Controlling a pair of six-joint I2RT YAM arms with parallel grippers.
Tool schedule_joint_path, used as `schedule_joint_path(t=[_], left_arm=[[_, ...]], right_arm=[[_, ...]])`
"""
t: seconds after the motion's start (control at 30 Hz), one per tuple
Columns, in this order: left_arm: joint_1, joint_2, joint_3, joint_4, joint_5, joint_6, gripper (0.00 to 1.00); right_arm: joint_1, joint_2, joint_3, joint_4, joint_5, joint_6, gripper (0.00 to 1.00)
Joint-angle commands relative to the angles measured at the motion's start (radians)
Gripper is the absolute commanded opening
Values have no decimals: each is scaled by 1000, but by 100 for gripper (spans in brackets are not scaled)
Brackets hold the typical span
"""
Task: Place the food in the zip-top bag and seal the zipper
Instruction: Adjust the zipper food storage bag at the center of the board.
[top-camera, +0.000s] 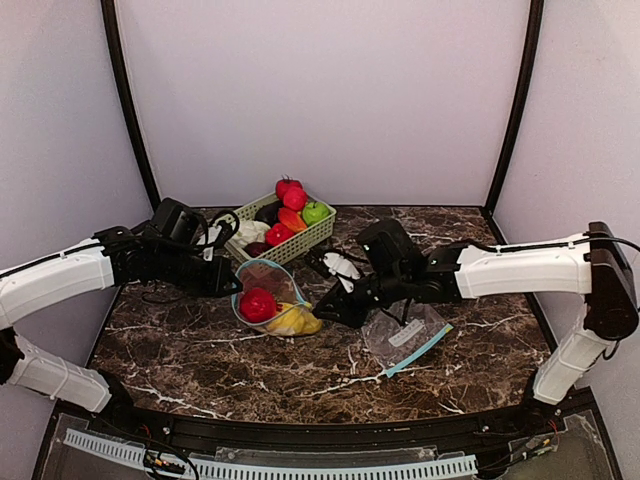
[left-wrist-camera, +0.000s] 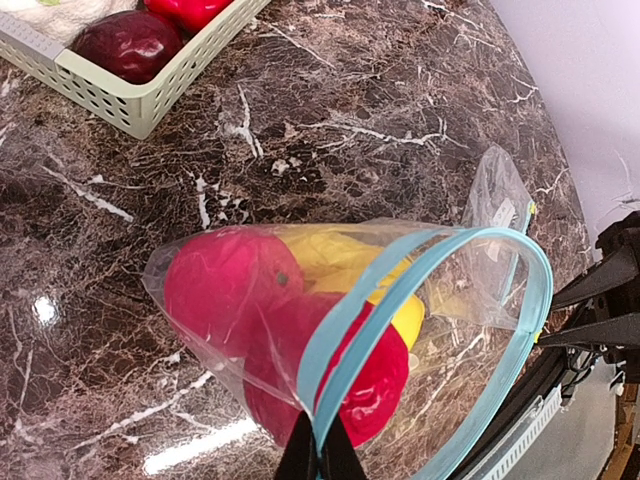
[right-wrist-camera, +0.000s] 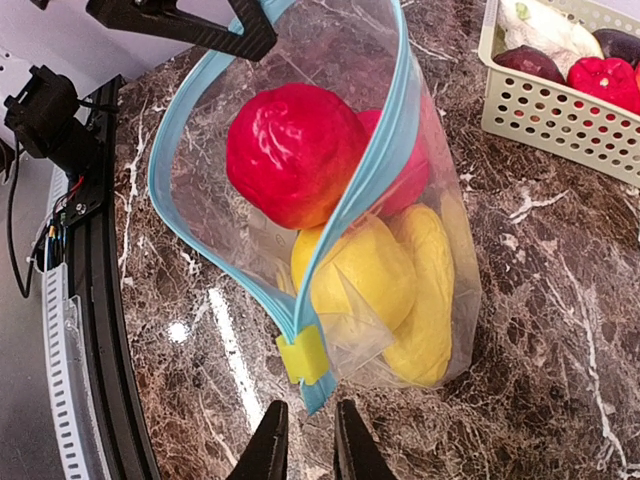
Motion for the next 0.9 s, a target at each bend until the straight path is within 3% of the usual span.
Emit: schedule_joint_path(t=[0.0, 0.87], left_arm=[[7, 5, 4, -28, 10, 15, 1], [16, 25, 23, -38, 19, 23, 1]], right_arm=[[13, 34, 15, 21, 1, -29, 16], [21, 80, 60, 51, 26, -52, 20]])
